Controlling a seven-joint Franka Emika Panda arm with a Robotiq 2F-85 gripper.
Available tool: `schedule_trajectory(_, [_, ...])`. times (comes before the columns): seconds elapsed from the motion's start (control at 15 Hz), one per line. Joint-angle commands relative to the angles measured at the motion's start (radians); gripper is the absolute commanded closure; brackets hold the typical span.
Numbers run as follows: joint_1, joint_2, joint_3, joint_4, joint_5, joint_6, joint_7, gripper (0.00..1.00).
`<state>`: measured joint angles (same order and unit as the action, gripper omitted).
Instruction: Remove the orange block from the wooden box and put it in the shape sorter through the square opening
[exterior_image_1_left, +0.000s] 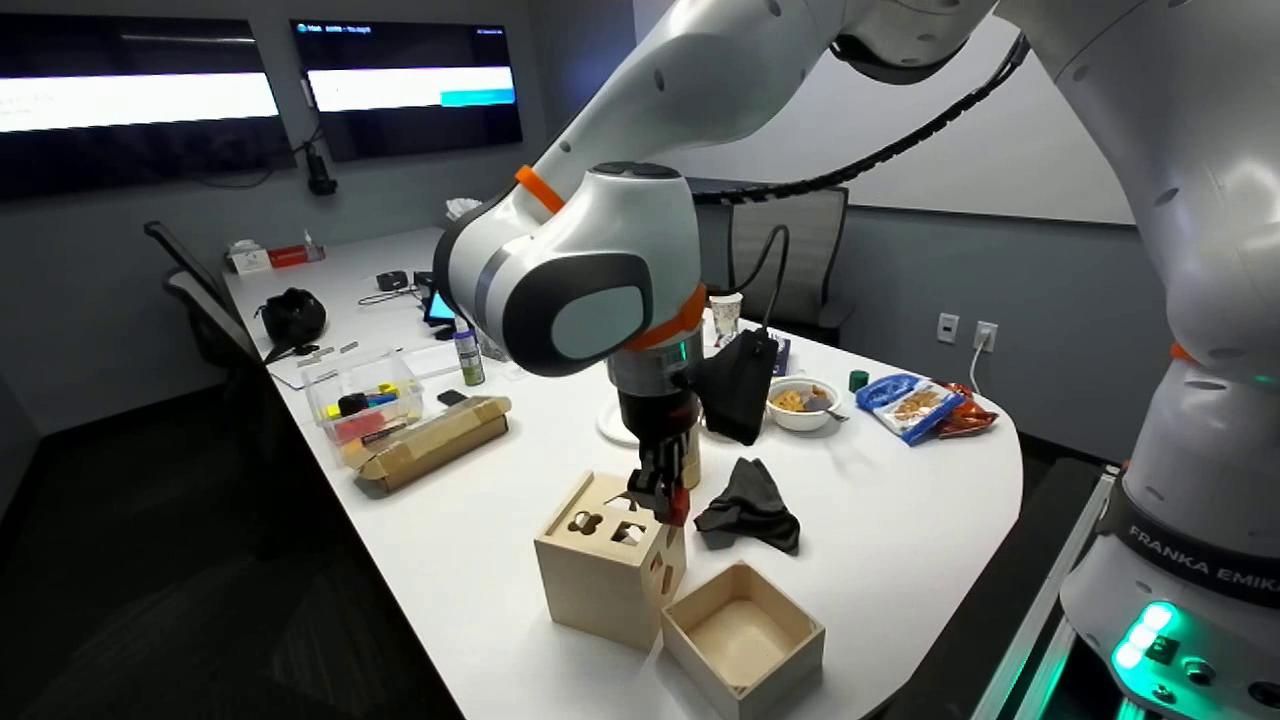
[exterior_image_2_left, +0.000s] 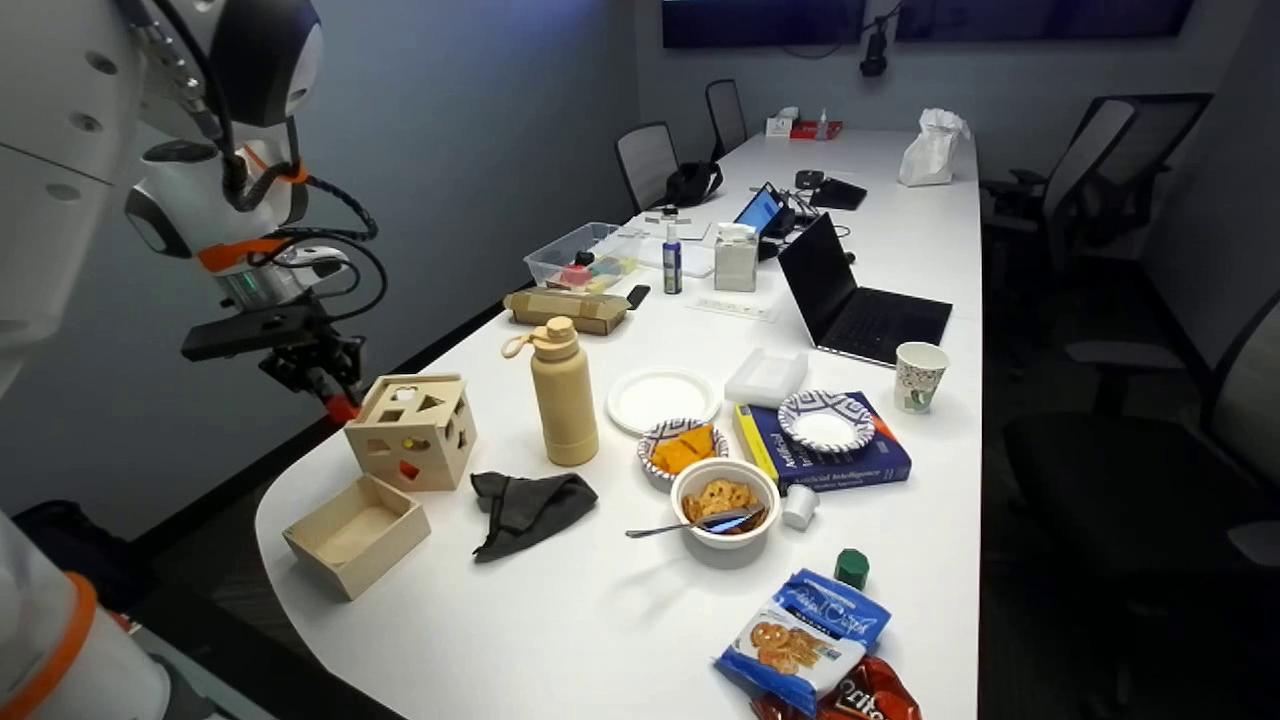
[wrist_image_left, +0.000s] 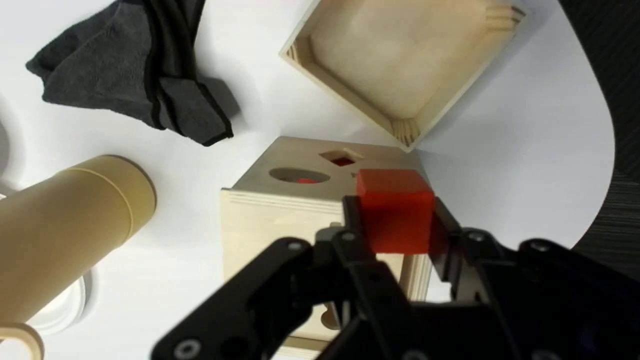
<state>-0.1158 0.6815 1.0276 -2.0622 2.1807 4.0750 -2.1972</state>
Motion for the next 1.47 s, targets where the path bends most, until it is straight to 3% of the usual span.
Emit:
schedule_trajectory(0.0, [0.056,0.024,-0.075,0.104,0.049,0.004,-0.105,0.92])
schedule_trajectory(0.53, [0.187,0.064,-0.21,0.198,0.038,-0.054,-0.07,0.92])
schedule_trajectory(1.4, [0.225,0.069,-0.284,0.209,0.037,-0.112,-0.019,0.92])
